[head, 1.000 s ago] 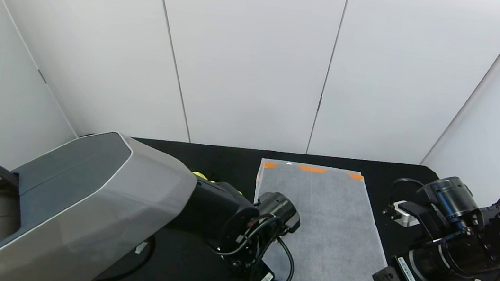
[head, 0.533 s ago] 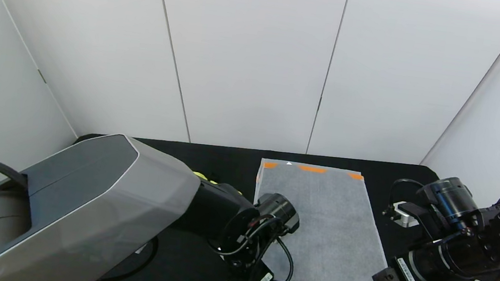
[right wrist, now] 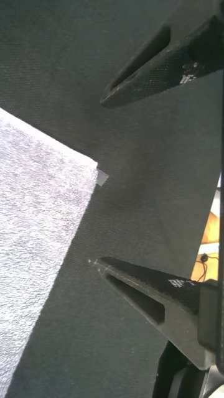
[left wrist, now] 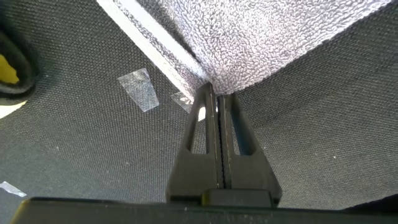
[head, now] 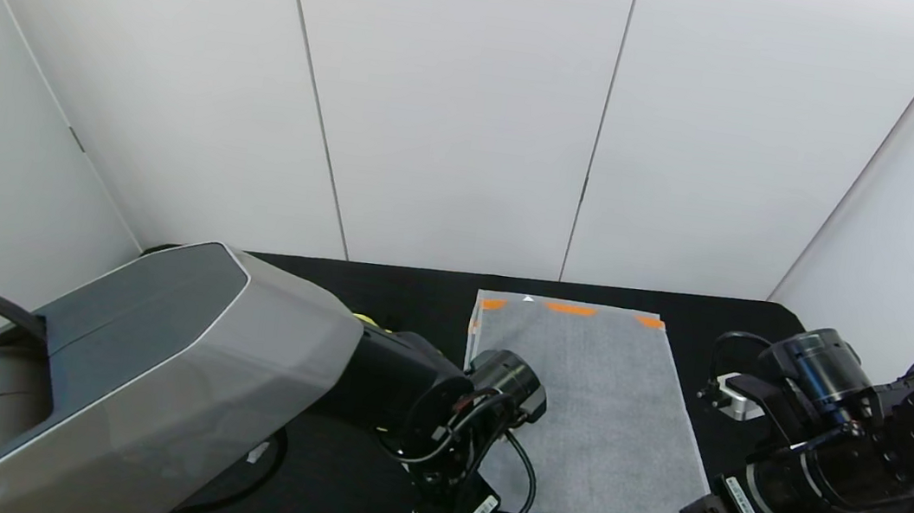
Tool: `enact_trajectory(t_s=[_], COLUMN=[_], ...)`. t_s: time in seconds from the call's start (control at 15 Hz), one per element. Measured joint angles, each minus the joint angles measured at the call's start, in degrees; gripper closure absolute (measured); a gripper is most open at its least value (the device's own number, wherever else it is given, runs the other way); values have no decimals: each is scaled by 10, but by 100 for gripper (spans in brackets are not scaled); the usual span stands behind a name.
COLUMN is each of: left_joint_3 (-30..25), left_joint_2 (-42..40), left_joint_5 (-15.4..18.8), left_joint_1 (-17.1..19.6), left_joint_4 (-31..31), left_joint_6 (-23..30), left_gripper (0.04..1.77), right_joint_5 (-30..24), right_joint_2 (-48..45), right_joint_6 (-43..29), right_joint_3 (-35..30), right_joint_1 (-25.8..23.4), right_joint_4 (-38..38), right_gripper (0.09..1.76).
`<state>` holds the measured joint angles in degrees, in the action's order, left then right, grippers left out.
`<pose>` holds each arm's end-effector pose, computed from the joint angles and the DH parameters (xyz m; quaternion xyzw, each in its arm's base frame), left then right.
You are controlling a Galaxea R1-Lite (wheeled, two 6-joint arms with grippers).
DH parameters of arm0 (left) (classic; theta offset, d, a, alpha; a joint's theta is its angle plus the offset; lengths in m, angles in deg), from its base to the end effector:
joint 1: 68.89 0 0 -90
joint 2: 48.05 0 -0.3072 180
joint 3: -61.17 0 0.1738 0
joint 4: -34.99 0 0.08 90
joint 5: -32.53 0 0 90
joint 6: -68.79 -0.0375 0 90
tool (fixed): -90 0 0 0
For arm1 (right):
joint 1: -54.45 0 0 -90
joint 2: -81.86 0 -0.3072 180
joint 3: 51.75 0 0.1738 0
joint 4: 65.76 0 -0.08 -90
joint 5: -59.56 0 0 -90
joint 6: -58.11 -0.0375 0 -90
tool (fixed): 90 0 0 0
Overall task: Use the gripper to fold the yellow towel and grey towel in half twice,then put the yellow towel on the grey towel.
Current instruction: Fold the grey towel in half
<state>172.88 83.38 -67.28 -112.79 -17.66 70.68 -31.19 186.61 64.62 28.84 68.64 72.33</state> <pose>0.2943 -0.2744 0.0602 0.2539 0.5306 -0.2279 0.7760 0.2756 0.0702 0.1185 -0.1109 0.5343 0.1396 0.8263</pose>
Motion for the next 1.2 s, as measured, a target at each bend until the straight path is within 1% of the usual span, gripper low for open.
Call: enact_trajectory(t_s=[0.33, 0.53, 1.2], left_joint_3=[8, 9, 9], left_joint_2=[-6, -12, -18], left_joint_5=[0, 0, 0], left_joint_1=[7, 9, 13], left_joint_4=[-2, -3, -2], left_joint_6=[0, 1, 2], left_gripper=[171, 171, 171], right_joint_5=[4, 34, 37], right_joint_2=[6, 23, 80], right_joint_6=[1, 1, 1], right_joint_3=[-3, -5, -1], right_joint_1=[2, 10, 20], right_joint_4=[-5, -4, 0], right_gripper=[14, 14, 14])
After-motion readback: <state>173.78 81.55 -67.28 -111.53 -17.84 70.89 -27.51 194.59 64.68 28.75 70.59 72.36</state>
